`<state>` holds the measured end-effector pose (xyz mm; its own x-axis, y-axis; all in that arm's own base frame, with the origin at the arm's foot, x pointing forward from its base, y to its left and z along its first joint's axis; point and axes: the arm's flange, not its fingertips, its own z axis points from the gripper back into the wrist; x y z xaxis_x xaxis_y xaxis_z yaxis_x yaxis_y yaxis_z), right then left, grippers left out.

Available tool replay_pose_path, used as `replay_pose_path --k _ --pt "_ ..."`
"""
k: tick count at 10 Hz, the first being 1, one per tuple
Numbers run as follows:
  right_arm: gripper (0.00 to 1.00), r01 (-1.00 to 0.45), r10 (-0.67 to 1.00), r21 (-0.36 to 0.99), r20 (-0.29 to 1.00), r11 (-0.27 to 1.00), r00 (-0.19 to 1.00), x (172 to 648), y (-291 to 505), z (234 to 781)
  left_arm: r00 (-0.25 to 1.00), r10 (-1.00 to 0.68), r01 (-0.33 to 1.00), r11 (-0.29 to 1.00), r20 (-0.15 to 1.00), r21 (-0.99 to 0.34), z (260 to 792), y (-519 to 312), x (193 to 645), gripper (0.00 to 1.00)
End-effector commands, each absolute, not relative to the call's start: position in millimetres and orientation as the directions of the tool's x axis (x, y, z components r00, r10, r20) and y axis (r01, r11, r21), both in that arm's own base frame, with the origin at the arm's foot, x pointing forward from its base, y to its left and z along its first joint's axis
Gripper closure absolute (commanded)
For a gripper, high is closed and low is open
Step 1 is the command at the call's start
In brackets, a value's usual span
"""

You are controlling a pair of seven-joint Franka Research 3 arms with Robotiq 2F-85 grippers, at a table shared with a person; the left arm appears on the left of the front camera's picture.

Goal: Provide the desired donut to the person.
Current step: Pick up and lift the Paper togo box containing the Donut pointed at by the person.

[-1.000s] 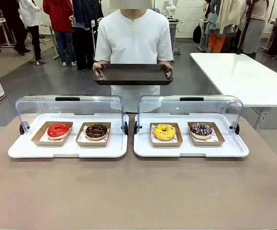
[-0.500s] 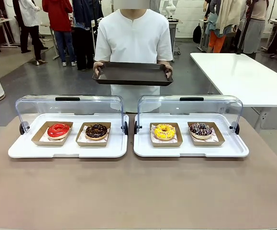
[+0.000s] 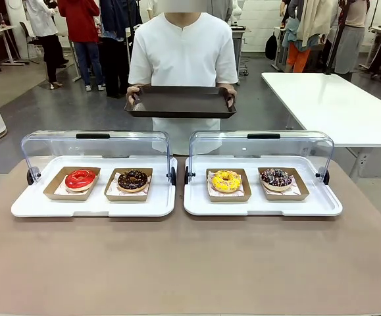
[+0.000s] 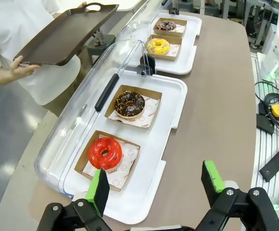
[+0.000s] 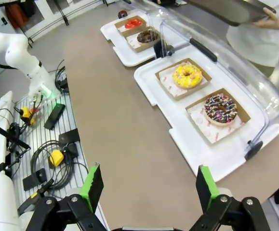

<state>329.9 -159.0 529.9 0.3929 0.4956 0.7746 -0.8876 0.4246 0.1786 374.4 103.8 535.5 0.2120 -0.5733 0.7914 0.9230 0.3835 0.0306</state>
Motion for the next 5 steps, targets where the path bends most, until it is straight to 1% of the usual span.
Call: replay_pose_path --k 1,2,3,4,5 --pt "0.0 -0.886 0.496 0.186 0.771 0.425 0.4 329.1 -162.7 526.5 0.209 -0.568 0.924 0.382 0.796 0.03 535.4 104.5 374.2 0.0" --pt "0.0 -0.888 0.496 0.179 0.775 0.425 0.393 329.9 -159.0 529.9 0.209 -0.568 0.924 0.382 0.796 0.03 535.4 104.5 374.2 0.0" --pt "0.0 -0.91 0.45 0.15 0.83 0.387 0.329 325.6 -153.9 539.2 0.209 -0.568 0.924 0.382 0.796 0.03 535.4 104.5 374.2 0.0" --pt "0.0 -0.923 0.427 0.125 0.858 0.363 0.284 322.1 -150.5 545.5 0.209 -0.568 0.924 0.382 0.796 0.03 535.4 104.5 374.2 0.0" --pt "0.0 -0.923 0.441 0.119 0.851 0.366 0.285 321.2 -148.4 546.6 0.209 -0.568 0.924 0.382 0.796 0.03 535.4 104.5 374.2 0.0"
